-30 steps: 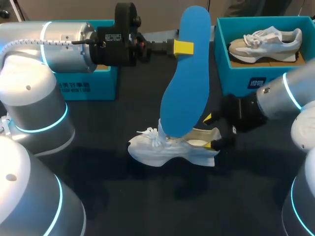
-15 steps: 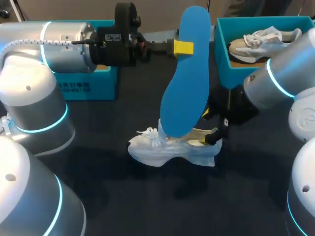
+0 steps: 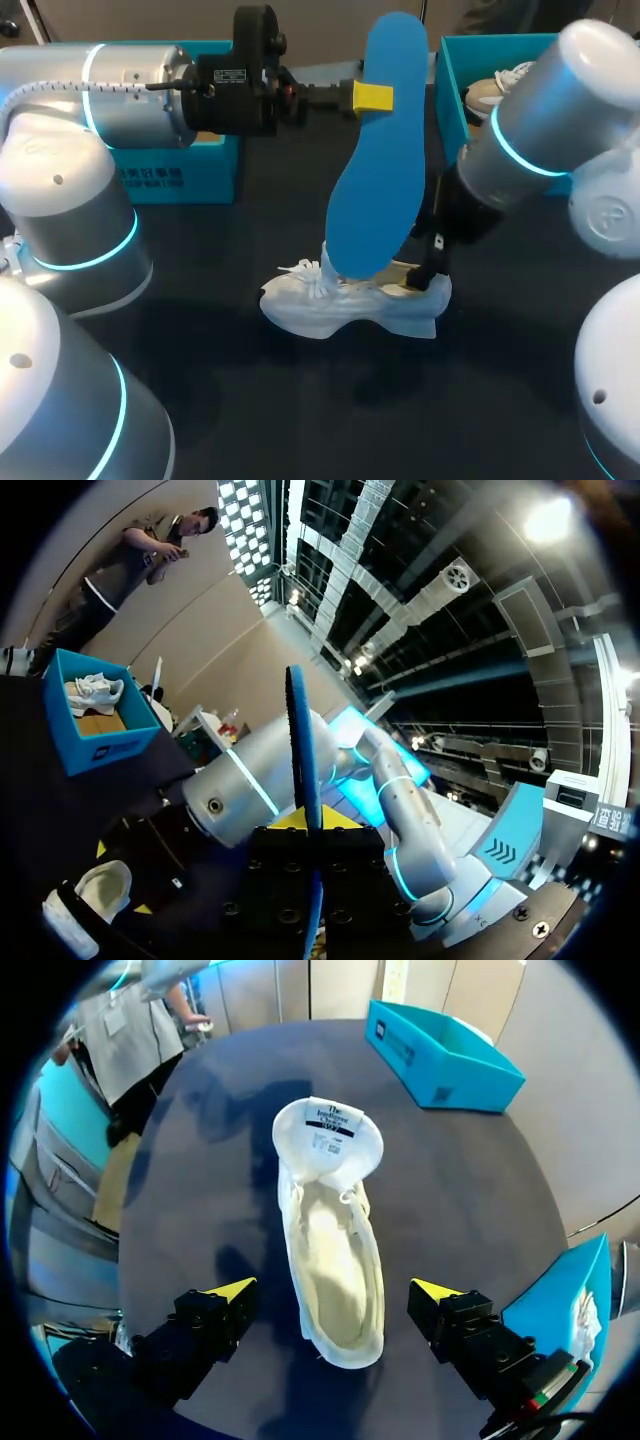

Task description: Take the shoe out of the shoebox, open the shoe tongue, remove and reinsert the insole, then place the shoe into the shoebox

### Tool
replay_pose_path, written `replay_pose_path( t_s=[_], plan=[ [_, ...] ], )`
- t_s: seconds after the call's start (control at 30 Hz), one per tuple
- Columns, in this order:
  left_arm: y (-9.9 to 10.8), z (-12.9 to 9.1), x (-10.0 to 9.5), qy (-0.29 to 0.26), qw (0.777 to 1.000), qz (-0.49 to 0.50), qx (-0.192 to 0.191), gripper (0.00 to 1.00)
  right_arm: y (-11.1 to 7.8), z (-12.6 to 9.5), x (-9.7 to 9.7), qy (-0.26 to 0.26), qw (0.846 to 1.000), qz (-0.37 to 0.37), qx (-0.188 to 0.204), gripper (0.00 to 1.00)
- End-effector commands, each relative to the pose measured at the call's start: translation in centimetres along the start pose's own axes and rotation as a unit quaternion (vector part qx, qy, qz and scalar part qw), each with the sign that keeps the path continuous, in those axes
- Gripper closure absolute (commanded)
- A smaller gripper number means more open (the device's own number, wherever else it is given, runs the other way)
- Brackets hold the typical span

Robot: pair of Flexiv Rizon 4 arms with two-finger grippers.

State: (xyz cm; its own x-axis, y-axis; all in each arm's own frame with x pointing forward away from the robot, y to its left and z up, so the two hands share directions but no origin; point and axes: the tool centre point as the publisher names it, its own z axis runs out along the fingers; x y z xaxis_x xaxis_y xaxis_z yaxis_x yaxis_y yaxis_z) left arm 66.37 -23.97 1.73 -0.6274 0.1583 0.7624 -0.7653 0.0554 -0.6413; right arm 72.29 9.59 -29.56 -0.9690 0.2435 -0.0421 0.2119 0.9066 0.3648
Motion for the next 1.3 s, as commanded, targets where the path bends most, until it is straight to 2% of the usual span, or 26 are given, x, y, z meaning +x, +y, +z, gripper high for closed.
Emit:
replay_pose_path(
  t_s=[0.03, 1.07, 1.3],
  plan=[
    [0.1, -0.1, 0.0, -0.001, 1.0, 0.0, 0.0, 1.0, 0.5, 0.2, -0.2, 0.001, 0.996, 0.0, 0.088, 0.0],
    [0.1, -0.1, 0.0, -0.001, 1.0, 0.0, 0.0, 1.0, 0.3, 0.5, -0.7, 0.018, 0.997, -0.005, 0.078, 0.0],
    [0.1, -0.1, 0.0, -0.001, 1.0, 0.0, 0.0, 1.0, 1.0, 1.9, -1.9, 0.019, 0.997, -0.009, 0.081, 0.0]
  ],
)
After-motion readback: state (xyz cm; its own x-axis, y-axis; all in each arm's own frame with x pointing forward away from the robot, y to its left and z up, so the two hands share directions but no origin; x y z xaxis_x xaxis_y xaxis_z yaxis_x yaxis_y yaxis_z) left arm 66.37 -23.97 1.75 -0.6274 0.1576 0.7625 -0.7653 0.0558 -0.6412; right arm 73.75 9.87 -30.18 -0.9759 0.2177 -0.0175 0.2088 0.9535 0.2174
